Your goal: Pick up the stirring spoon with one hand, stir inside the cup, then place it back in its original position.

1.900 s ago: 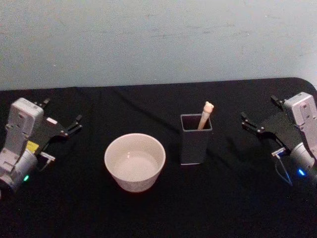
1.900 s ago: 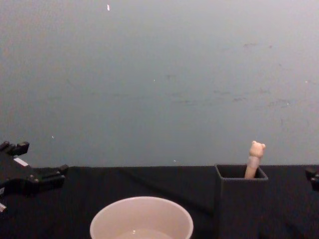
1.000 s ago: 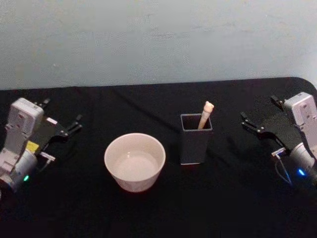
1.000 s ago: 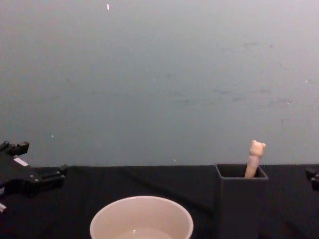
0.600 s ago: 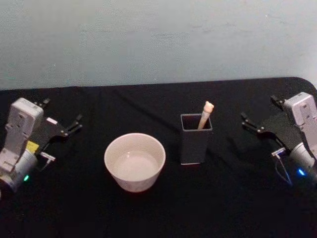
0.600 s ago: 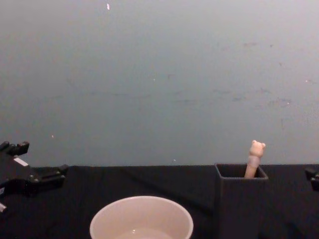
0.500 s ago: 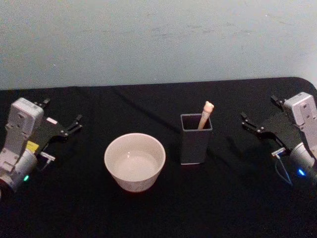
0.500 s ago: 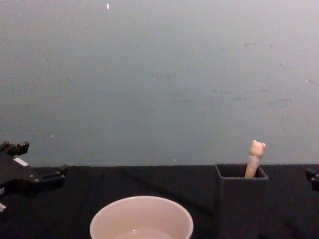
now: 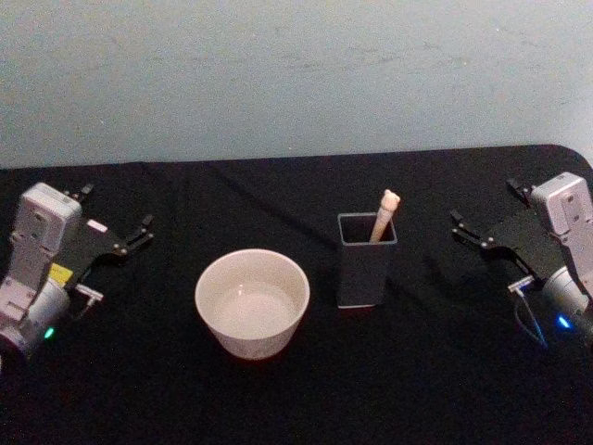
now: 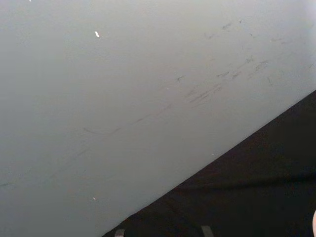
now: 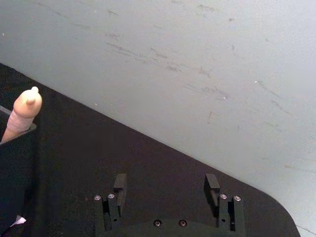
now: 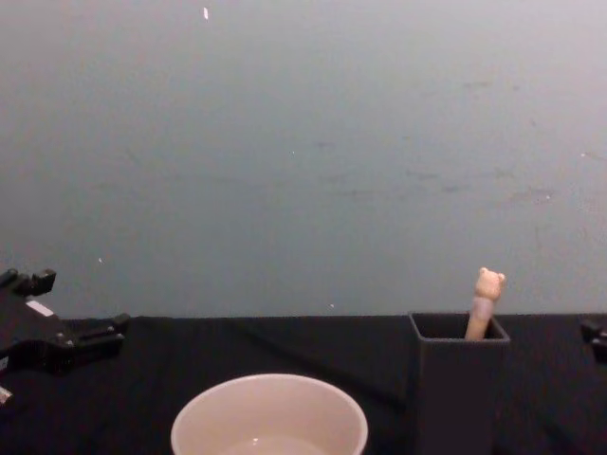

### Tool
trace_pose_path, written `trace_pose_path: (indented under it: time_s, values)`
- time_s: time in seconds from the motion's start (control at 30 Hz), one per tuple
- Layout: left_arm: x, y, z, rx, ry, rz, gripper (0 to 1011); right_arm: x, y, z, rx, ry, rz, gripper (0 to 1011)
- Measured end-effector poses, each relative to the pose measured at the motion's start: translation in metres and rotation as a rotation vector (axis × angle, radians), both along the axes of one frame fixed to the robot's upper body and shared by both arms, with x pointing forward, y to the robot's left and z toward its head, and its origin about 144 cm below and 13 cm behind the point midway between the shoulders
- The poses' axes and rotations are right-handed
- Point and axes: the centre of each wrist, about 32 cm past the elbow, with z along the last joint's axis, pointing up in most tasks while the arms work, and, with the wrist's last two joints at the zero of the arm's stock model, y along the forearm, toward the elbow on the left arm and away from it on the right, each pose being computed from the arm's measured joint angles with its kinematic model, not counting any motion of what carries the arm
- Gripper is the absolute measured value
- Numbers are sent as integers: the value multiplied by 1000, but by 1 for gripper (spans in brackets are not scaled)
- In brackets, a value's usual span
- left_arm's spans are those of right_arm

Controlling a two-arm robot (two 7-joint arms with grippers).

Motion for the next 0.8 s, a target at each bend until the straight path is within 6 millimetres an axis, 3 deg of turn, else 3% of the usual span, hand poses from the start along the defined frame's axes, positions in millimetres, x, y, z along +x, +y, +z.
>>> trace_pose_path:
  time_s: [0.43, 0.8]
  values:
    - [0, 0, 0, 0, 0, 0, 1001, -1, 1, 2, 2, 0, 21, 1000]
    - [0, 0, 0, 0, 0, 0, 1001, -12, -1, 28, 164, 78, 209, 1000]
